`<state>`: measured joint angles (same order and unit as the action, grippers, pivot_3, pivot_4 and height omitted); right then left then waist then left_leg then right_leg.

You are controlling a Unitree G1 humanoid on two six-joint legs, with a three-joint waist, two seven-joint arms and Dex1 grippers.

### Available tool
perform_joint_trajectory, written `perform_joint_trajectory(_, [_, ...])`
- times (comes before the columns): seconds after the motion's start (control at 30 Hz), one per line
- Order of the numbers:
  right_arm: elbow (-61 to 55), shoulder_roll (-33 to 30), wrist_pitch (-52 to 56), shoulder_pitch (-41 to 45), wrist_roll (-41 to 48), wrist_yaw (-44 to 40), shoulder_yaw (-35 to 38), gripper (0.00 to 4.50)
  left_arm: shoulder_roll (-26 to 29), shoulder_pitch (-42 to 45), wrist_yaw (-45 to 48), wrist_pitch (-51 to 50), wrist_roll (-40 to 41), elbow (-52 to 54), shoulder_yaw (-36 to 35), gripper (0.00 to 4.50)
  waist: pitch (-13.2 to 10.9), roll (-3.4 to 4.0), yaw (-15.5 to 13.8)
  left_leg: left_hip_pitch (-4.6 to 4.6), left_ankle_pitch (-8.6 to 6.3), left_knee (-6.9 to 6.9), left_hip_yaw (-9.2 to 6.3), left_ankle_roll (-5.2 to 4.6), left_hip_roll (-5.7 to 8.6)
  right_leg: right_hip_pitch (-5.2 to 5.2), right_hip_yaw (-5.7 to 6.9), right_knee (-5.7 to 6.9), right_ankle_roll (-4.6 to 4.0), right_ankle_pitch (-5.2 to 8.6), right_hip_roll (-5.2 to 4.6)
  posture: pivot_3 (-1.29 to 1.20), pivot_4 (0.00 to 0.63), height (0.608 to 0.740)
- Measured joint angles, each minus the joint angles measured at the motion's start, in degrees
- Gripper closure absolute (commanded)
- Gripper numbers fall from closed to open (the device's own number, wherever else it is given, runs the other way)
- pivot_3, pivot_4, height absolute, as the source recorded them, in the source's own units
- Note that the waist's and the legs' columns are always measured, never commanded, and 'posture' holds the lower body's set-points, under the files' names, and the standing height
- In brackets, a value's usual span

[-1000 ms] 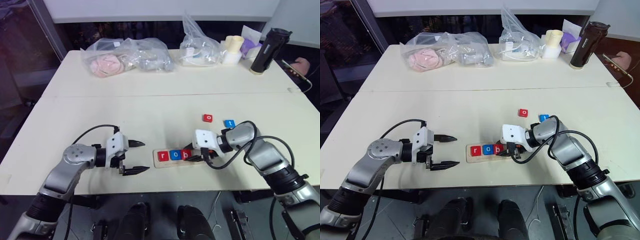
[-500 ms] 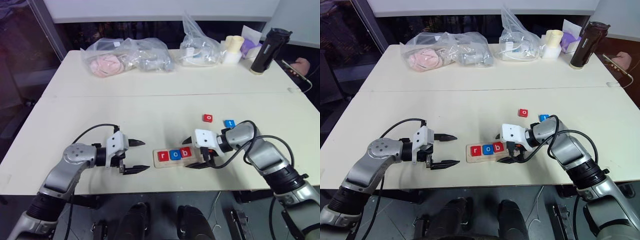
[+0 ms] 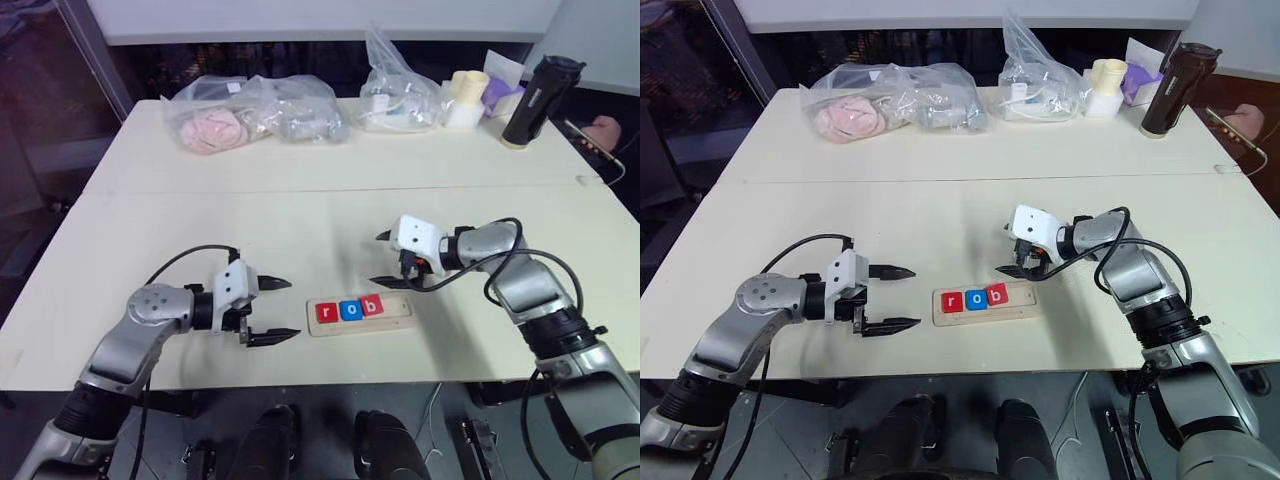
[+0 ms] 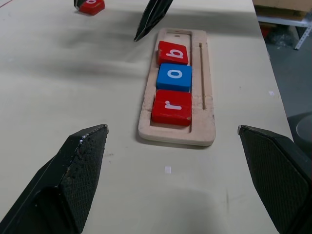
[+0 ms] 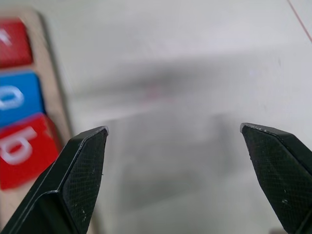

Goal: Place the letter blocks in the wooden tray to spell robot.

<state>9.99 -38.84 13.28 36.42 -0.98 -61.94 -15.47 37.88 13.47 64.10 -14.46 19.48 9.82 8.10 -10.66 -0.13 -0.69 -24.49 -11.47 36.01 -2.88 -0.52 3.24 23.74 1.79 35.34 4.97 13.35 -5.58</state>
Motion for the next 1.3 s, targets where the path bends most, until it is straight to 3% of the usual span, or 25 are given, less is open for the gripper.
perform_joint_trajectory(0.47, [-9.4,0.0,2.7,-6.6,0.3,-2.0,-0.3,0.03,-0.2,0.0,0.0,0.0,0.0,0.0,0.0,0.00,0.0,0.00,0.0,0.01,0.00,0.03,-0.02,0.00,-0.02,0.01,0.00,0.10,-0.01,0.01,0.01,0.00,0.150,0.738])
perform_joint_trajectory(0.8, [-12.3,-0.3,6.5,-6.8,1.4,0.9,1.6,0.03,-0.8,0.0,-0.1,0.0,0.0,0.0,0.0,0.00,0.0,0.00,0.0,0.01,0.00,0.02,-0.02,0.00,-0.01,0.03,0.00,0.10,-0.01,0.01,0.00,0.00,0.150,0.738])
perform_joint_trajectory(1.13, [-32.2,-11.1,16.7,-20.3,9.7,-2.7,8.7,0.03,-1.3,0.2,-0.3,0.1,-0.1,-0.1,0.1,0.00,0.0,0.00,0.0,0.00,-0.02,0.02,-0.05,0.00,-0.05,-0.03,0.00,0.00,-0.01,0.02,-0.03,0.00,0.150,0.738])
perform_joint_trajectory(1.3, [-36.6,-12.0,19.2,-24.0,11.4,-1.2,10.1,0.03,-1.9,0.3,-0.3,0.1,-0.1,-0.2,0.2,0.00,0.0,0.00,-0.1,0.01,-0.09,0.03,-0.06,0.13,-0.06,-0.03,0.01,0.00,-0.02,0.02,-0.04,0.00,0.150,0.738])
